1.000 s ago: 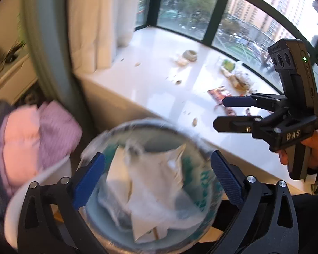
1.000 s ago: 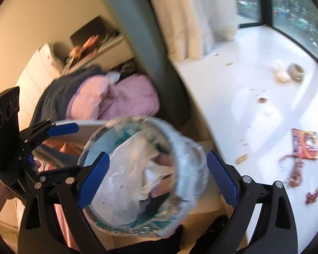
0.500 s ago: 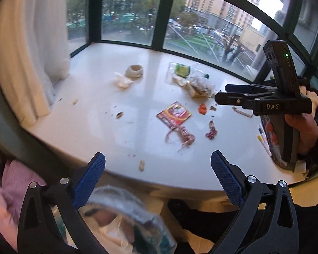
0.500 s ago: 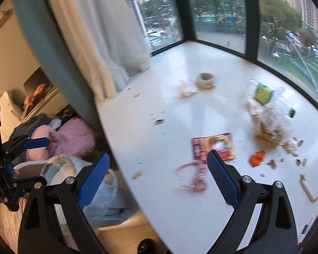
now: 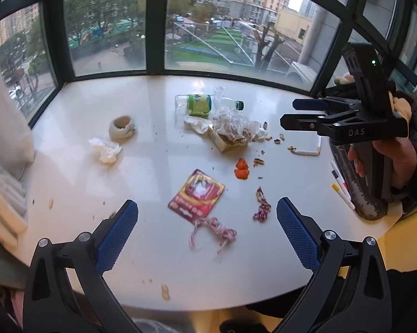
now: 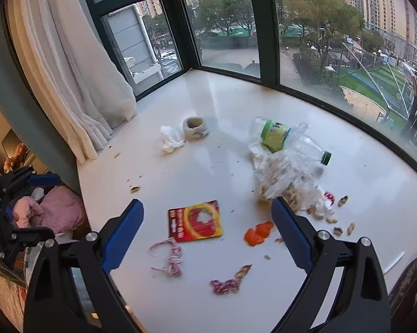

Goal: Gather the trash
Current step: 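Move both tools back toward the clear bottle on the ledge, then close both grippers around the clear bottle with the green label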

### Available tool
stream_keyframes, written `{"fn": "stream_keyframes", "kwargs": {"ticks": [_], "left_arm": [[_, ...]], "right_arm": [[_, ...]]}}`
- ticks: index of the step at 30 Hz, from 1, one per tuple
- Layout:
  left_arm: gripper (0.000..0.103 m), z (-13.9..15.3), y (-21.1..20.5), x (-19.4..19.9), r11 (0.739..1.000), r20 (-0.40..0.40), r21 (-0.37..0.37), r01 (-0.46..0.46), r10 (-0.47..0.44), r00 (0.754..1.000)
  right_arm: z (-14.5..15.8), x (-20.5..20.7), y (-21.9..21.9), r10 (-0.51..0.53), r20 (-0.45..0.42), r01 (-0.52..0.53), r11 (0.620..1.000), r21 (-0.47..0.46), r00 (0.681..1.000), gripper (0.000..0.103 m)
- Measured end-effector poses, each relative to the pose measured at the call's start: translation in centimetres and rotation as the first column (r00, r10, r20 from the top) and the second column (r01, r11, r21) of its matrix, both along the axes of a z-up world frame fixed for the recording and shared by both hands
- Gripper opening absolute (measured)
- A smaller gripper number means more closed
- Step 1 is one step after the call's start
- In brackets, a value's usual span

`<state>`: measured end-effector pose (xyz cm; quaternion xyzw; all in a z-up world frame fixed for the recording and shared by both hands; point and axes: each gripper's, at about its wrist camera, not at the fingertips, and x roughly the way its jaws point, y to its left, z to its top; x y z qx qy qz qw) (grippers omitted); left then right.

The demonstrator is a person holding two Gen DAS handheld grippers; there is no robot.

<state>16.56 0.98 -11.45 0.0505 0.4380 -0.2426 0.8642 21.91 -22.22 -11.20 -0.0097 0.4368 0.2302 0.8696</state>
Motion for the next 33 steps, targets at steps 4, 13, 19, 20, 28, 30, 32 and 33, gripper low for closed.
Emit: {"fn": "stream_keyframes", "kwargs": {"ticks": [4,13,19,20,28,30,32,33], "left_arm": [[0.097,-0.6,-2.1,3.9,0.998,-0.013,0.047,0.053,-0.052,0.999],[0.097,-2.4,-6.1,13.9,0.977,-0.038,0.125,0.173,-0.169,0.985],[0.097,-4.7,-8.7,20.1,0.966,-0.03,0.14,0.217,-0.215,0.976],[0.097,-5.4,-9.2,21.3,0.963,-0.034,0.146,0.228,-0.225,0.974],[0.097,-9.1,-13.6,27.3,0.874,-0.026,0.267,0.406,-0.414,0.91],[0.097,-10.2,-14.6,29.0,0.84,-0.044,0.301,0.45,-0.46,0.887],[0.097,-11.4,-15.4,30.6,0.81,-0.068,0.327,0.487,-0.494,0.867],[0.097,-12.0,-15.7,31.4,0.791,-0.079,0.342,0.507,-0.513,0.855]], "right_arm": [[-0.1,2.8,-1.8,0.011,0.005,-0.011,1.0,-0.019,1.0,0.09],[-2.5,10.6,-6.4,0.06,-0.031,-0.064,0.99,-0.127,0.998,0.09],[-5.7,15.2,-8.8,0.104,-0.07,-0.115,0.976,-0.183,0.992,0.09],[-6.2,15.9,-9.1,0.111,-0.073,-0.123,0.975,-0.187,0.991,0.09],[-9.5,21.0,-9.5,0.252,-0.121,-0.275,0.929,-0.246,0.96,0.09],[-10.4,22.3,-9.4,0.294,-0.142,-0.321,0.914,-0.248,0.945,0.09],[-11.2,23.5,-9.4,0.32,-0.154,-0.349,0.907,-0.237,0.935,0.09],[-11.6,24.2,-9.3,0.332,-0.157,-0.362,0.902,-0.236,0.93,0.09]]}}
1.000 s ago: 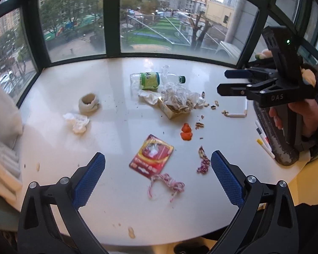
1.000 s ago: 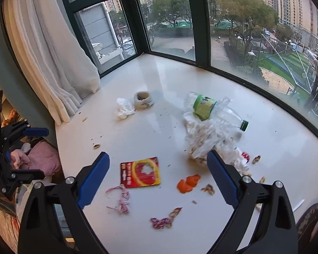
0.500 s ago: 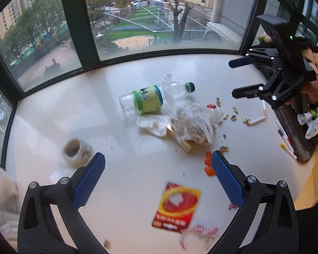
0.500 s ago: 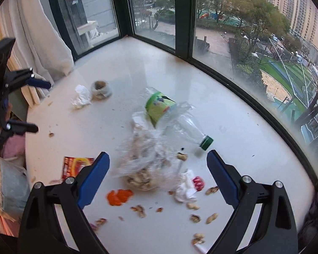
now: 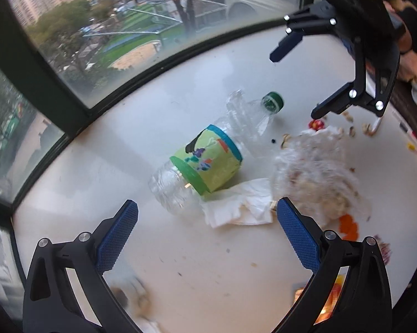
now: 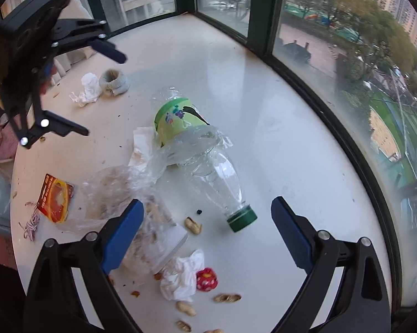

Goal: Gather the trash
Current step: 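Close both grippers around the clear bottle with the green label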

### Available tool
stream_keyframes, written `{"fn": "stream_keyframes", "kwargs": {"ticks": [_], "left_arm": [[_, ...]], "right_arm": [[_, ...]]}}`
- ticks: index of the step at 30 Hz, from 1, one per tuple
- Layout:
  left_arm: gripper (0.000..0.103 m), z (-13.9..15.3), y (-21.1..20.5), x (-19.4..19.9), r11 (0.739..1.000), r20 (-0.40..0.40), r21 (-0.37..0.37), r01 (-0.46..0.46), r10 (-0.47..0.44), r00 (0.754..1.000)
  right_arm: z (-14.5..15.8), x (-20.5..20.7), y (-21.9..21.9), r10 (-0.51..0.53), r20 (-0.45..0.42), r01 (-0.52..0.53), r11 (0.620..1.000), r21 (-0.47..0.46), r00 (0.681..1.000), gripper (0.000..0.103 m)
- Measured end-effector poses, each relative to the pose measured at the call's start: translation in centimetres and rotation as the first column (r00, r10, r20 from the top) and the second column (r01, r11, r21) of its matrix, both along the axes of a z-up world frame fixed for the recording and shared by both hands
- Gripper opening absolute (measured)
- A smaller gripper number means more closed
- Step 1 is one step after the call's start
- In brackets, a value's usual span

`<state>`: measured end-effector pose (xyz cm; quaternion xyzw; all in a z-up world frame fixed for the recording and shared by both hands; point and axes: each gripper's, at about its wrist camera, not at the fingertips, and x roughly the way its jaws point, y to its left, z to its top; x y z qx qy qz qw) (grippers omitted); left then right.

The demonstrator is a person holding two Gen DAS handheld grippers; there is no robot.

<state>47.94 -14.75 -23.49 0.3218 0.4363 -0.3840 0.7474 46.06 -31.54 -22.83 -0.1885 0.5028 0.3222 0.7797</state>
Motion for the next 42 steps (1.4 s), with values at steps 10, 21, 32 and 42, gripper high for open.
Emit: {"fn": "stream_keyframes", "kwargs": {"ticks": [10,21,32,42], "left_arm": [[0.097,-5.9,-3.0,5.0,0.969,-0.058,0.116,0.22,-0.215,0.975],[0.089,-8.6,-5.0,6.4,0.928,-0.153,0.14,0.346,-0.325,0.933],[0.077,-3.8,-4.9,4.2,0.941,-0.097,0.11,0.321,-0.311,0.945],[0.077,4.5,-2.6,-0.9,0.963,-0.018,0.061,0.264,-0.263,0.965]], "right_arm": [[-5.1,3.0,2.0,0.178,-0.056,-0.18,0.983,-0.038,0.982,0.09],[-6.6,3.6,3.5,0.27,-0.125,-0.278,0.959,-0.052,0.955,0.063],[-1.6,1.4,3.3,0.295,-0.066,-0.299,0.952,-0.067,0.953,0.062],[6.6,-2.4,4.6,0.353,0.006,-0.35,0.931,-0.104,0.936,0.062]]}}
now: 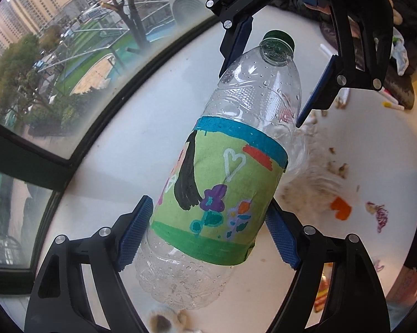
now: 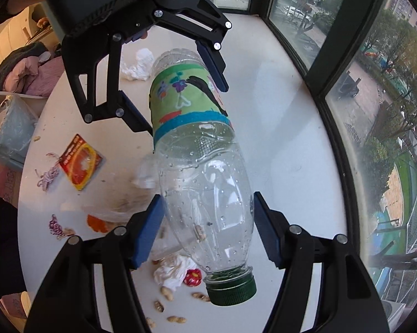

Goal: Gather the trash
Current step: 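Close both grippers around the clear bottle with the green label, then carry the bottle in both grippers over the trash bin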

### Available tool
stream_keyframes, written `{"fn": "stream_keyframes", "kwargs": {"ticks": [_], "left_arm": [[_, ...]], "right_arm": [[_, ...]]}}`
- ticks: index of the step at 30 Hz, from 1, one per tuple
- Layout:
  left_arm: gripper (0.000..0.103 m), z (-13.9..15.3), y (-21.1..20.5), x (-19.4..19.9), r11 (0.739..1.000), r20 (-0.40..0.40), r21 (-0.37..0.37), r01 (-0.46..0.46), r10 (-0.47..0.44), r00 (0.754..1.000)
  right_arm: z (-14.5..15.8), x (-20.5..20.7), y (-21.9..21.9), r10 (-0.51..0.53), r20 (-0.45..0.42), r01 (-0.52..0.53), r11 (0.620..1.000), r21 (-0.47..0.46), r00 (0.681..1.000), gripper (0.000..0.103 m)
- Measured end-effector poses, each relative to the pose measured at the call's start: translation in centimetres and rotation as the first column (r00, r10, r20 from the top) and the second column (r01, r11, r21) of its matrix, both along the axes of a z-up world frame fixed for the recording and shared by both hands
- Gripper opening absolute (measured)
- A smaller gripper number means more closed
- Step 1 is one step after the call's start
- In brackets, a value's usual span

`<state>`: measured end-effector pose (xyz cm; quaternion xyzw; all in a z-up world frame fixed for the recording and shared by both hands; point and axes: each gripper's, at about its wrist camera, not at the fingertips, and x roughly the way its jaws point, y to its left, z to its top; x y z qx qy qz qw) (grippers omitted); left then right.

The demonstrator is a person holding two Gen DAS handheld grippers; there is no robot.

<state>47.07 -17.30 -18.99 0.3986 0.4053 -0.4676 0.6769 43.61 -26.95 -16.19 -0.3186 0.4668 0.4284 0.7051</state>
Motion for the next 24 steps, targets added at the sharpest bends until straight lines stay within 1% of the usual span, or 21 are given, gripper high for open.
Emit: {"fn": "stream_keyframes", "kwargs": {"ticks": [4,14,18,24], "left_arm": [[0.077,2.7,1.9,-2.4,0.999,0.016,-0.022,-0.039,0.039,0.999],[0.077,8.2,8.5,-12.7,0.99,0.047,-0.028,-0.136,0.137,0.989],[0.077,9.8,10.7,-16.3,0.984,0.051,-0.028,-0.174,0.175,0.983],[0.077,11.3,14.7,-22.4,0.97,0.054,-0.042,-0.238,0.24,0.969]], "right_arm": [[2.8,-2.4,1.1,0.037,0.022,-0.037,0.999,0.006,0.999,0.062],[7.6,-10.3,6.4,0.137,0.042,-0.138,0.99,0.027,0.99,0.062],[8.9,-13.7,8.9,0.177,0.051,-0.179,0.983,0.034,0.983,0.062],[10.3,-18.8,12.4,0.236,0.07,-0.239,0.97,0.046,0.969,0.062]]}}
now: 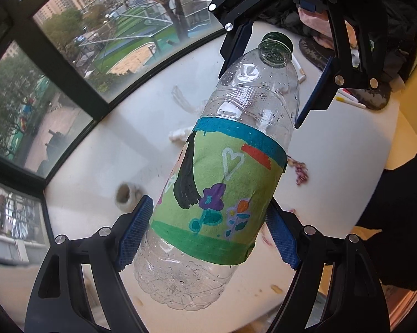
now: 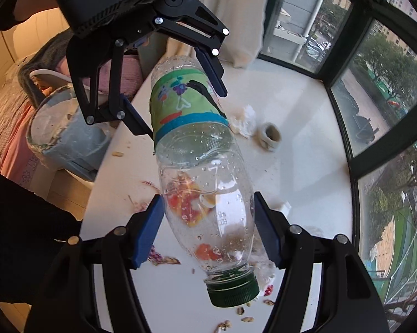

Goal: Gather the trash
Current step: 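Carry the bottle in both grippers over the trash bin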

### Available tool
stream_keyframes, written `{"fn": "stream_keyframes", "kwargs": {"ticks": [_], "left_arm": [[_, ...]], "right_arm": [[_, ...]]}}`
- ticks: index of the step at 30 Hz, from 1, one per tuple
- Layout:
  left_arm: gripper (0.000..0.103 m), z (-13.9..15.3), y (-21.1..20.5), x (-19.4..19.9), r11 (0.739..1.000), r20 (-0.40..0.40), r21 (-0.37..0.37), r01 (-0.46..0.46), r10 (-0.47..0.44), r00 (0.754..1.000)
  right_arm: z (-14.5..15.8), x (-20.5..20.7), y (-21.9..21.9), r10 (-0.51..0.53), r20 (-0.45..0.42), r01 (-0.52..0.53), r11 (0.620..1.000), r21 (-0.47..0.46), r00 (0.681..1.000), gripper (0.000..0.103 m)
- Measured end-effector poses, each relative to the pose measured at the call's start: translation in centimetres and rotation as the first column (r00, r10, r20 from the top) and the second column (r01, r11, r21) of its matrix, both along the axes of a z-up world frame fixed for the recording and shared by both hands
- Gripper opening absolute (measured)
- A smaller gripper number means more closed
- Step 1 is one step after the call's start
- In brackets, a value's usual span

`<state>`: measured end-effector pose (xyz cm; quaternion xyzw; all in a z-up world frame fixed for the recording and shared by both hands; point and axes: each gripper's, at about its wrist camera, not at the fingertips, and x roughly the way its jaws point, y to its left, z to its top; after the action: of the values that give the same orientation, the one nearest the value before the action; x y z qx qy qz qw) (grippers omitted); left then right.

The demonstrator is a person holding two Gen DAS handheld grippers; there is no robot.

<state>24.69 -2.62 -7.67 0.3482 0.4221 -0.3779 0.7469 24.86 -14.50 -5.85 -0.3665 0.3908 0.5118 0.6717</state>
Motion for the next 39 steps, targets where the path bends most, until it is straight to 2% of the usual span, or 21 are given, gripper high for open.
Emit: {"fn": "stream_keyframes", "kwargs": {"ticks": [10,17,23,29,35,39], "left_arm": [[0.077,1.7,7.0,-9.4,0.991,0.03,-0.02,-0.131,0.131,0.991],[0.077,2.2,12.9,-16.5,0.964,0.028,-0.028,-0.266,0.266,0.963],[0.077,-0.4,16.8,-22.9,0.929,-0.027,-0.02,-0.369,0.369,0.929],[0.077,-2.2,20.2,-28.9,0.889,-0.07,-0.028,-0.458,0.455,0.888],[0.077,-3.7,22.5,-33.1,0.853,-0.095,-0.009,-0.522,0.518,0.85],[0.077,-5.8,23.6,-34.2,0.837,-0.126,-0.013,-0.547,0.542,0.831]], "right_arm": [[1.7,-7.5,7.1,0.131,0.019,-0.131,0.991,-0.002,0.991,0.062],[1.6,-13.3,13.4,0.256,0.027,-0.256,0.967,0.004,0.966,0.062],[-1.2,-18.9,18.3,0.358,-0.031,-0.358,0.934,-0.011,0.933,0.062],[-2.7,-23.7,21.9,0.434,-0.083,-0.434,0.901,0.024,0.897,0.062],[-4.8,-27.0,25.2,0.484,-0.114,-0.484,0.875,0.029,0.868,0.062],[-6.8,-27.9,26.5,0.495,-0.15,-0.498,0.867,0.016,0.856,0.062]]}}
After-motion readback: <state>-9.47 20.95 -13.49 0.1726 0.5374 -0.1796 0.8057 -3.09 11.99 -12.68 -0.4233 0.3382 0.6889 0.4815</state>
